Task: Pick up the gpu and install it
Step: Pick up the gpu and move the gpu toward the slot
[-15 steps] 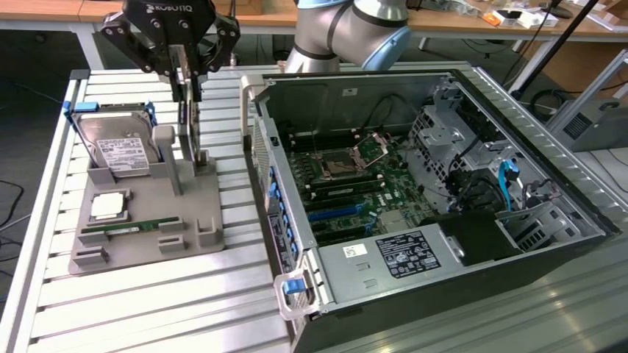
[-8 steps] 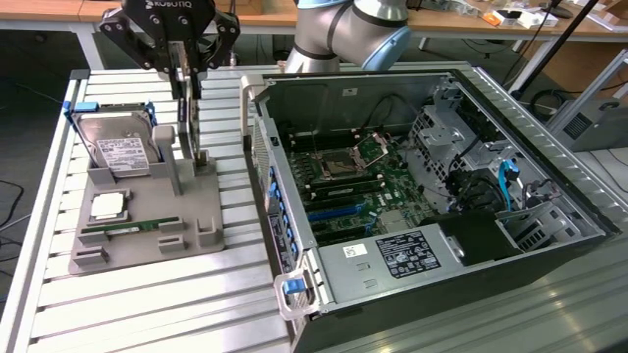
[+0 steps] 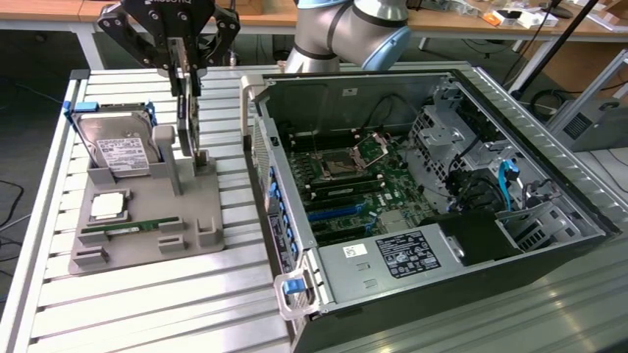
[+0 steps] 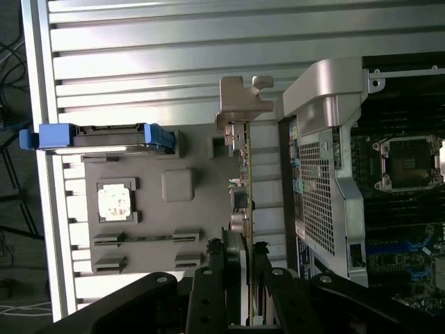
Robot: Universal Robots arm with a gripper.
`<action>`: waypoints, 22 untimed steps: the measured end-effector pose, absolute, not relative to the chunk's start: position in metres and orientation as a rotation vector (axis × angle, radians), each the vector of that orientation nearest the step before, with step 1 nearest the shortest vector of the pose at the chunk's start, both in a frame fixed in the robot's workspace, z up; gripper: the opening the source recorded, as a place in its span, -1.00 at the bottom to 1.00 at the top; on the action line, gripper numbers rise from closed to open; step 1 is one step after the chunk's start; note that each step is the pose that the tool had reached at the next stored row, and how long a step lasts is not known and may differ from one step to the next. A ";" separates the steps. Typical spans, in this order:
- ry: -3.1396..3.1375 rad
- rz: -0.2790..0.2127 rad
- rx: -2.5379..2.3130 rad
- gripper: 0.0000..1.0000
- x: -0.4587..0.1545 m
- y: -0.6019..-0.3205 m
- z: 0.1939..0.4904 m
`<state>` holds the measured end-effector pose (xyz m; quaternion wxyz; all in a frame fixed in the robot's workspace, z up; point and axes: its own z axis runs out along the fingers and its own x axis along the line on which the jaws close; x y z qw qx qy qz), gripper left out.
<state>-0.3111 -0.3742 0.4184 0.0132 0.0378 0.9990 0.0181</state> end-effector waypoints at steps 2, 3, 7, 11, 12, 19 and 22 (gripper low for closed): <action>3.112 0.056 0.118 -0.47 -0.311 -0.374 0.419; 3.112 0.056 0.118 -0.47 -0.311 -0.374 0.419; 3.113 0.056 0.118 -0.47 -0.310 -0.374 0.419; 3.112 0.056 0.118 -0.47 -0.309 -0.374 0.419; 3.112 0.056 0.118 -0.47 -0.308 -0.374 0.419; 3.112 0.056 0.118 -0.47 -0.307 -0.374 0.419; 3.112 0.056 0.118 -0.47 -0.306 -0.374 0.419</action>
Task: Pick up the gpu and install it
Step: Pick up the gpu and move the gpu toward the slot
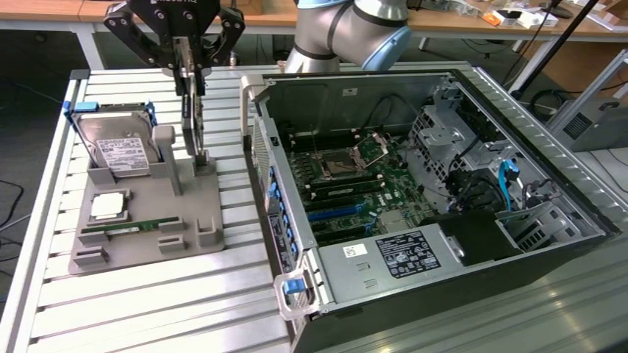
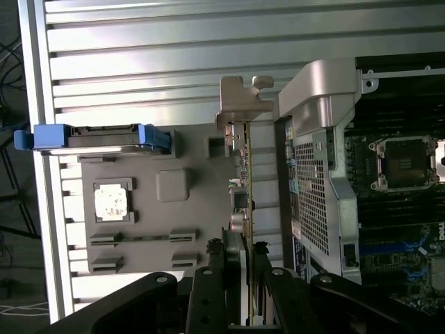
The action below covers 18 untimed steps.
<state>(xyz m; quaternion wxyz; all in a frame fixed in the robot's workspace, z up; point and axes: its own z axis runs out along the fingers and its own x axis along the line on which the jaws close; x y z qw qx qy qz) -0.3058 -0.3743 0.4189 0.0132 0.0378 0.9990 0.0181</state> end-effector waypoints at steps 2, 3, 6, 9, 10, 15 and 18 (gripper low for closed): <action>3.113 0.056 0.118 -0.47 -0.304 -0.374 0.419; 3.112 0.056 0.118 -0.47 -0.304 -0.374 0.419; 3.112 0.056 0.118 -0.47 -0.304 -0.374 0.419; 3.112 0.056 0.118 -0.47 -0.303 -0.374 0.419; 3.112 0.056 0.118 -0.47 -0.302 -0.374 0.419; 3.112 0.056 0.118 -0.47 -0.301 -0.374 0.419; 3.112 0.056 0.118 -0.47 -0.301 -0.374 0.419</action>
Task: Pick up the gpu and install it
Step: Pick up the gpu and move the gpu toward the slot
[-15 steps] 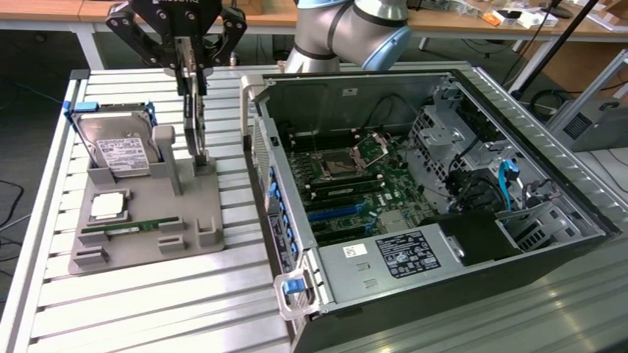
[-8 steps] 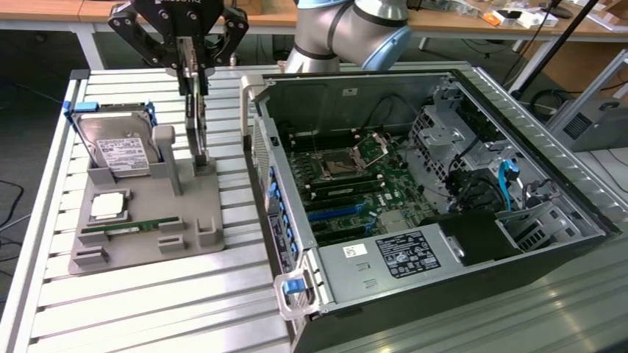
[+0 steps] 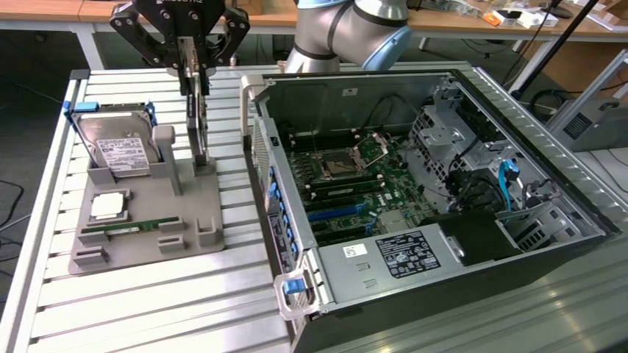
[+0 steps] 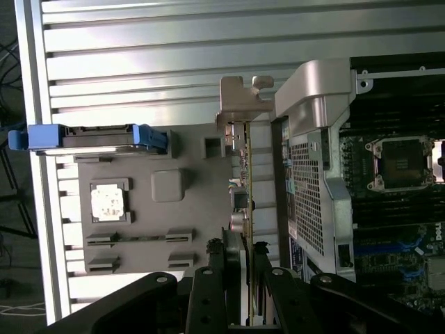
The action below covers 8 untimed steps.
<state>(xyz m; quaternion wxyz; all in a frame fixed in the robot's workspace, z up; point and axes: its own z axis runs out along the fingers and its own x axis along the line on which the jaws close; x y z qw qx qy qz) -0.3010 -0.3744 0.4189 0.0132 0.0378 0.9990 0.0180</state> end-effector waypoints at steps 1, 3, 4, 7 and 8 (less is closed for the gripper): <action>3.112 0.056 0.118 -0.47 -0.301 -0.374 0.419; 3.112 0.056 0.118 -0.47 -0.301 -0.374 0.419; 3.112 0.056 0.118 -0.47 -0.300 -0.374 0.419; 3.112 0.056 0.118 -0.47 -0.299 -0.374 0.419; 3.112 0.056 0.118 -0.47 -0.299 -0.374 0.419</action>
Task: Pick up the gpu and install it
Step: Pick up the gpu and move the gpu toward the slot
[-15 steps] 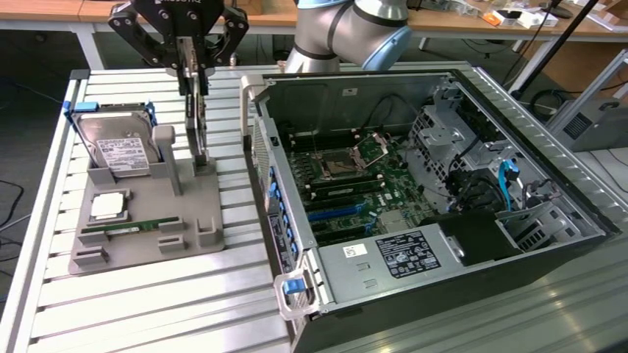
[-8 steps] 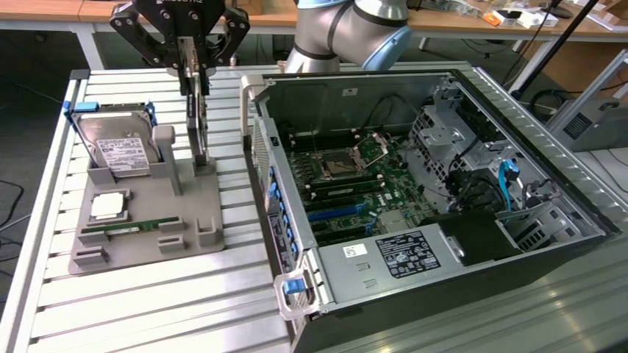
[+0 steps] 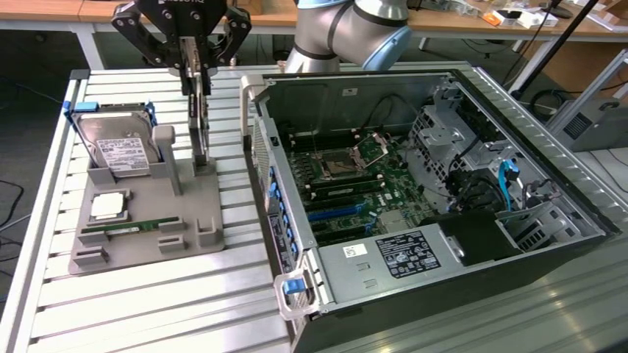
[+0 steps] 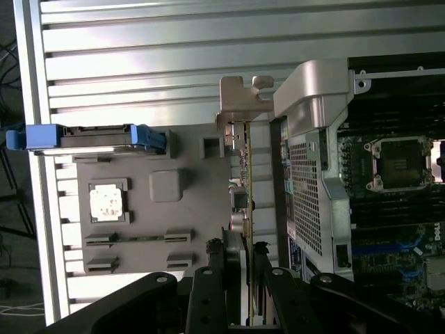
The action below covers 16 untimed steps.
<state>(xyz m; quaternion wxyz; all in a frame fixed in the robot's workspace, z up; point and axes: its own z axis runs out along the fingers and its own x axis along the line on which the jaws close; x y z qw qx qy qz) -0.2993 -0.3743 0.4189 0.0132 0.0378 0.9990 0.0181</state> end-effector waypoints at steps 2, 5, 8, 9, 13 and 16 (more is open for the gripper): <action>3.112 0.056 0.118 -0.47 -0.299 -0.374 0.419; 3.112 0.056 0.118 -0.47 -0.298 -0.374 0.419; 3.112 0.056 0.118 -0.47 -0.297 -0.374 0.419; 3.112 0.056 0.118 -0.47 -0.296 -0.374 0.419; 3.112 0.056 0.118 -0.47 -0.295 -0.374 0.419; 3.112 0.056 0.118 -0.47 -0.294 -0.374 0.419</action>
